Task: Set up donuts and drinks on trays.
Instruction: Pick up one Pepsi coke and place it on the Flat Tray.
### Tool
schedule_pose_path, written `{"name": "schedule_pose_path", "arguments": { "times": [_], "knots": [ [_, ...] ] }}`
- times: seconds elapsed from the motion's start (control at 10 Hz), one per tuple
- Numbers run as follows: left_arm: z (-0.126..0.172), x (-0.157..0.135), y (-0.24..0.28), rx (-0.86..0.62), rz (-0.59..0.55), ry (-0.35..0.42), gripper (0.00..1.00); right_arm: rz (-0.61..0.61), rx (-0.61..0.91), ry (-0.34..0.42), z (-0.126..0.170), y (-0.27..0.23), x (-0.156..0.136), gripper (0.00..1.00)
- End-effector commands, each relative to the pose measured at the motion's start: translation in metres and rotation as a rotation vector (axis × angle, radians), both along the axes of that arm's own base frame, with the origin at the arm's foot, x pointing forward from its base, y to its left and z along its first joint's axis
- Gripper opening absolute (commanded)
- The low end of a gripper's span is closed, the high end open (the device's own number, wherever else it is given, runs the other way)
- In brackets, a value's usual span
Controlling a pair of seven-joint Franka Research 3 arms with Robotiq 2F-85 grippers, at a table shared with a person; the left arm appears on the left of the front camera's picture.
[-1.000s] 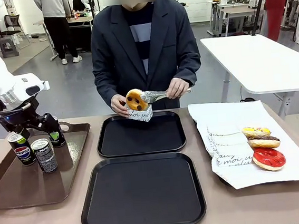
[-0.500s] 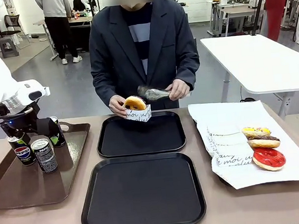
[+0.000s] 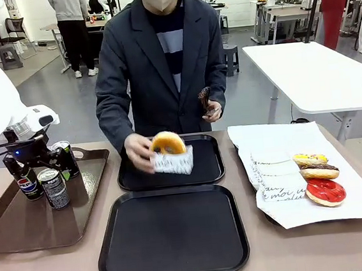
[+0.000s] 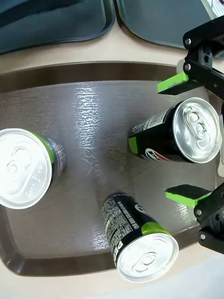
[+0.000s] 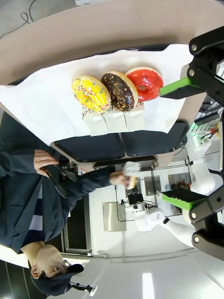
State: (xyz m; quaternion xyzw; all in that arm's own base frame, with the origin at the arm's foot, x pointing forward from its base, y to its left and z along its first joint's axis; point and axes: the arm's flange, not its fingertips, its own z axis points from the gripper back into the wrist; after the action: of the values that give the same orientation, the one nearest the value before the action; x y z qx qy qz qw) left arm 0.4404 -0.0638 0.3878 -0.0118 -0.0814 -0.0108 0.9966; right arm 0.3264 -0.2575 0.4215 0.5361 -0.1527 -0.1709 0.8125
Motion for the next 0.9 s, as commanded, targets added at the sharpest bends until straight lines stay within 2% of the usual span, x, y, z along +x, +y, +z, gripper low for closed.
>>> {"name": "schedule_pose_path", "arguments": {
  "times": [0.0, 0.2, 0.3, 0.4, 0.5, 0.6, 0.7, 0.8],
  "knots": [
    [-0.0008, 0.0052, -0.0055, 0.005, 0.04, 0.022, 1.0, 0.004, 0.008, -0.005, 0.0, 0.0002, -0.0007, 1.0],
    [-0.0024, 0.0035, -0.0072, 0.012, 0.051, 0.033, 1.0, 0.004, 0.008, -0.005, 0.0, 0.0002, -0.0007, 1.0],
    [0.0005, 0.003, -0.0083, 0.004, 0.055, 0.015, 1.0, 0.004, 0.008, -0.005, 0.0, 0.0002, -0.0007, 1.0],
    [0.0028, 0.0035, -0.008, -0.001, 0.056, -0.001, 0.86, 0.004, 0.008, -0.005, 0.0, 0.0002, -0.0007, 1.0],
    [0.0041, 0.0037, -0.0078, 0.005, 0.055, -0.001, 0.82, 0.004, 0.008, -0.005, 0.0, 0.0002, -0.0007, 1.0],
    [0.0049, 0.0038, -0.0075, 0.01, 0.058, 0.0, 0.68, 0.004, 0.008, -0.005, 0.0, 0.0002, -0.0007, 1.0],
    [0.0045, 0.0041, -0.0072, 0.019, 0.066, 0.011, 0.64, 0.004, 0.008, -0.005, 0.0, 0.0002, -0.0007, 1.0],
    [0.003, 0.0046, -0.0065, 0.03, 0.075, 0.026, 0.5, 0.004, 0.008, -0.005, 0.0, 0.0002, -0.0007, 1.0]
  ]
}}
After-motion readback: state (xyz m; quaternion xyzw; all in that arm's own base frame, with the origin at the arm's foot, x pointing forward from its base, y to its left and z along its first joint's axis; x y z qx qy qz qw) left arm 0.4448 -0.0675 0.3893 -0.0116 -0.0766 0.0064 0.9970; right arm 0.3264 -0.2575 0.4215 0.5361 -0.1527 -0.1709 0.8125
